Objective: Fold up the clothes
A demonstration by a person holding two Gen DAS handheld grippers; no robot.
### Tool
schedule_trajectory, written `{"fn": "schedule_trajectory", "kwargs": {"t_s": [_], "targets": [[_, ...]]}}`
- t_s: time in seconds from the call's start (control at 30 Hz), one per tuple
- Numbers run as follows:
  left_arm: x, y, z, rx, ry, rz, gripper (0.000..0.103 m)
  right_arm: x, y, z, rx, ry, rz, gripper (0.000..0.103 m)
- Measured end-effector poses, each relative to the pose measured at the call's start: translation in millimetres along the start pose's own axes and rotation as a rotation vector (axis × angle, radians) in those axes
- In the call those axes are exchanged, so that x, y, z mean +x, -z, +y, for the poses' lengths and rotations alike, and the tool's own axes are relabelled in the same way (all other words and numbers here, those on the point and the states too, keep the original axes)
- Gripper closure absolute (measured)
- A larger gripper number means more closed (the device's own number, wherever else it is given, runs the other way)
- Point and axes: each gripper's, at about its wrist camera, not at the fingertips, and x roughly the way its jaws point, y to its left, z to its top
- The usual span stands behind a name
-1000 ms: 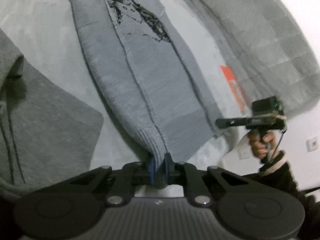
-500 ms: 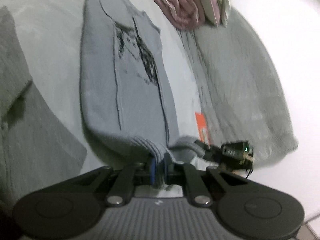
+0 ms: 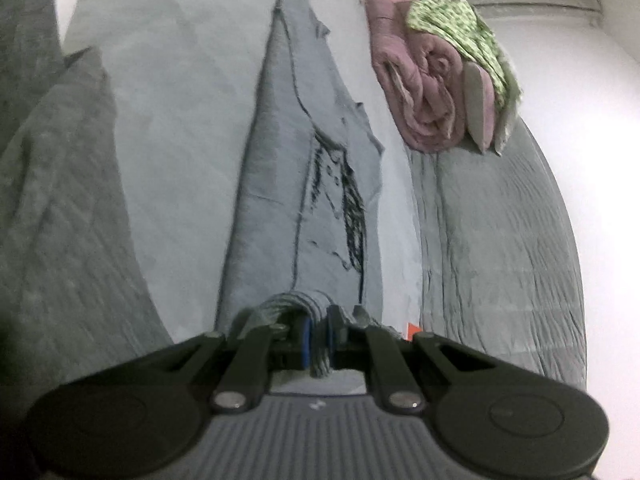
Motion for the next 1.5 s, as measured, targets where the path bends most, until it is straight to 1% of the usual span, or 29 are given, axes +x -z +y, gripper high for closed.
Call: {"fn": "schedule_trajectory", "kwargs": {"t_s": [0.07,0.1,0.17,0.2,0.23,0.27,0.3,0.37,0.5,0.6,0.7,0.77,0.87,0.93,1.0,1.03,1.07,1.13,1.23,1.27,1.3,1.33,1.43,1.5], "targets": [[-2,-1,3,-0.003,-0.005,-0.004,0.094,0,-1,-3,0.019,-0.004,0.000,0.086],[-2,-1,3,-0.004,-0.006,-0.007,0.091,-2,-1,-3,0.023,-0.009,0.002,0.086],[-4,0,2,-0.005,-0.003,-0.018,0.075,-6,0,-2,0.025,-0.024,0.002,0.081],[-6,0,2,-0.007,0.006,-0.029,0.073,-9,1,-1,0.027,-0.035,0.002,0.076],[-8,-1,2,-0.008,0.017,-0.039,0.069,-12,1,0,0.031,-0.053,-0.006,0.066],[-10,0,0,-0.009,0.029,-0.049,0.068,-15,1,1,0.035,-0.072,-0.014,0.062],[-13,0,-2,-0.008,0.038,-0.060,0.067,-17,1,2,0.032,-0.085,-0.025,0.061],[-17,0,-7,0.013,0.034,-0.085,0.061,-22,1,6,0.019,-0.095,-0.050,0.061],[-24,3,-22,0.095,-0.020,-0.143,0.057,-28,2,16,-0.022,-0.082,-0.111,0.061],[-25,5,-39,0.223,-0.122,-0.179,0.057,-31,6,28,-0.115,0.009,-0.181,0.061],[-23,10,-53,0.359,-0.223,-0.200,0.058,-30,12,40,-0.243,0.110,-0.221,0.061],[-19,13,-59,0.429,-0.265,-0.198,0.058,-21,16,43,-0.305,0.143,-0.218,0.061],[-11,16,-64,0.517,-0.315,-0.186,0.058,-10,19,41,-0.371,0.175,-0.189,0.061],[-6,17,-65,0.565,-0.355,-0.182,0.058,-1,22,41,-0.410,0.207,-0.174,0.061],[-2,18,-65,0.586,-0.381,-0.178,0.060,6,23,39,-0.432,0.232,-0.167,0.061],[-1,18,-65,0.588,-0.387,-0.175,0.065,9,23,39,-0.443,0.244,-0.164,0.061],[-1,18,-65,0.587,-0.385,-0.172,0.069,11,23,38,-0.447,0.243,-0.163,0.061],[2,18,-66,0.591,-0.376,-0.170,0.072,13,23,39,-0.457,0.235,-0.163,0.064],[5,19,-67,0.598,-0.366,-0.163,0.074,12,21,40,-0.449,0.207,-0.175,0.067],[6,19,-66,0.594,-0.363,-0.157,0.080,11,20,40,-0.446,0.197,-0.180,0.069],[7,18,-65,0.591,-0.361,-0.151,0.084,11,19,40,-0.443,0.188,-0.184,0.080],[7,17,-63,0.580,-0.353,-0.146,0.094,10,18,40,-0.439,0.178,-0.188,0.090],[5,11,-58,0.513,-0.304,-0.136,0.096,9,16,41,-0.430,0.150,-0.201,0.092],[1,7,-55,0.467,-0.255,-0.140,0.096,8,15,41,-0.424,0.131,-0.209,0.092]]}}
